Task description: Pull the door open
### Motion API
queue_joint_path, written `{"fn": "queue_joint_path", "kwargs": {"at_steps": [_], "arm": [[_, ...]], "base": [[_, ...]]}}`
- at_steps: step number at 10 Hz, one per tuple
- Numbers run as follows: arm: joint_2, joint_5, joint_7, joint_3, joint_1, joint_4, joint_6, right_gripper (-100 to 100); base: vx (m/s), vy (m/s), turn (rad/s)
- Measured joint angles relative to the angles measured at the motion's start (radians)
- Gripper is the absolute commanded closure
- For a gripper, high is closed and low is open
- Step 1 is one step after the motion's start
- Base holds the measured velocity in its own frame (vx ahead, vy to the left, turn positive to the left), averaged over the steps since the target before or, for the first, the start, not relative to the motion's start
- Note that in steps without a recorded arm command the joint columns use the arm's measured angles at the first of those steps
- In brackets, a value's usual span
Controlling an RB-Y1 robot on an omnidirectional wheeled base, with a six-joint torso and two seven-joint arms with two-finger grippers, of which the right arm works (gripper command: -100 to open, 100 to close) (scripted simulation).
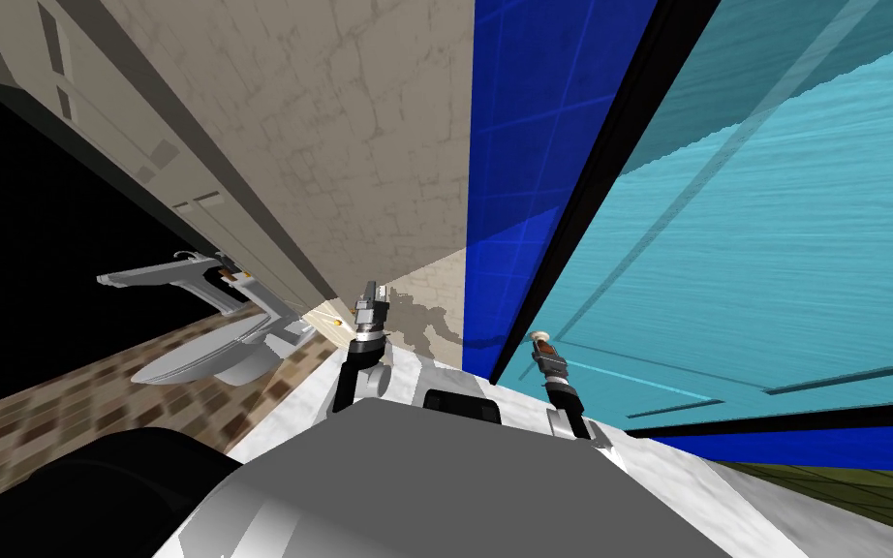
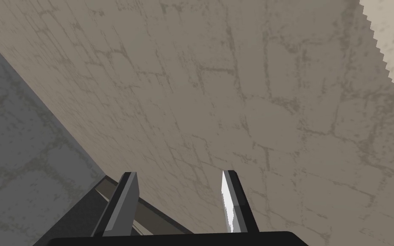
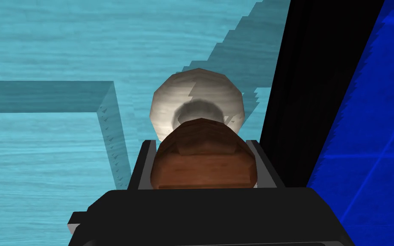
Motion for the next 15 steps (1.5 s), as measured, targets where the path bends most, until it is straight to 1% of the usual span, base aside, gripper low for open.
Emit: {"fn": "queue_joint_path", "kwargs": {"at_steps": [5, 6, 11, 15], "arm": [[0.000, 0.000, 0.000, 0.000, 0.000, -0.001, 0.000, 100], [-0.002, -0.005, -0.012, 0.002, 0.001, -0.001, 0.000, 100], [-0.008, -0.038, -0.101, 0.013, -0.003, 0.002, 0.000, 100], [-0.012, -0.072, -0.195, 0.025, -0.002, -0.001, 0.004, 100]], "base": [[-0.004, -0.001, 0.008], [-0.037, -0.008, 0.055], [-0.048, -0.010, 0.050], [-0.043, -0.013, 0.051]]}}
